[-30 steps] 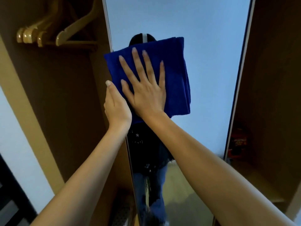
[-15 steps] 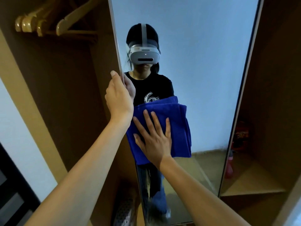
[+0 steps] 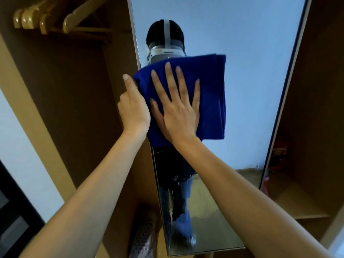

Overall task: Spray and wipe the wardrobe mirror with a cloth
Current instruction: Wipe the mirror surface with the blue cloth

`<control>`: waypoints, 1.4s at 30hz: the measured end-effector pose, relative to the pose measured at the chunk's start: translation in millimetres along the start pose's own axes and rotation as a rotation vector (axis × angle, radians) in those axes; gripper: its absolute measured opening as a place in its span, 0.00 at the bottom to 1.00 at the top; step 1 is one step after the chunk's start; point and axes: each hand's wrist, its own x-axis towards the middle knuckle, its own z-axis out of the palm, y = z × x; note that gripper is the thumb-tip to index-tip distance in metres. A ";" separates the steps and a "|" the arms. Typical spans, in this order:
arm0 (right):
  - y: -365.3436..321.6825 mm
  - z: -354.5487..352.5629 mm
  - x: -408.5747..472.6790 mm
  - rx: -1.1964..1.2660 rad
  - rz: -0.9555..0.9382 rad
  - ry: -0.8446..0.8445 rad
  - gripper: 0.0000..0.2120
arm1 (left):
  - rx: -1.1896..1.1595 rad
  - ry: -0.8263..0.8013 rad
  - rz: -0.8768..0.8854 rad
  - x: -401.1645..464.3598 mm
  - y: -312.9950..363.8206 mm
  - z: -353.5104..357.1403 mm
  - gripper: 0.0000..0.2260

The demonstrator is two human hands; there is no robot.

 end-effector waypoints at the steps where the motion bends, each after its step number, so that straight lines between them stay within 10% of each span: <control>1: -2.7 5.4 -14.6 0.003 -0.003 -0.030 0.29 | -0.004 0.010 0.003 -0.7 -1.5 1.1 0.25; 12: -1.3 35.3 -108.4 -0.008 -0.062 -0.197 0.30 | 0.069 0.008 0.067 0.3 -11.5 5.8 0.19; 42: 185.3 -2.6 -114.3 -0.030 0.250 -0.008 0.28 | 0.337 0.112 0.199 -45.7 -83.2 13.6 0.27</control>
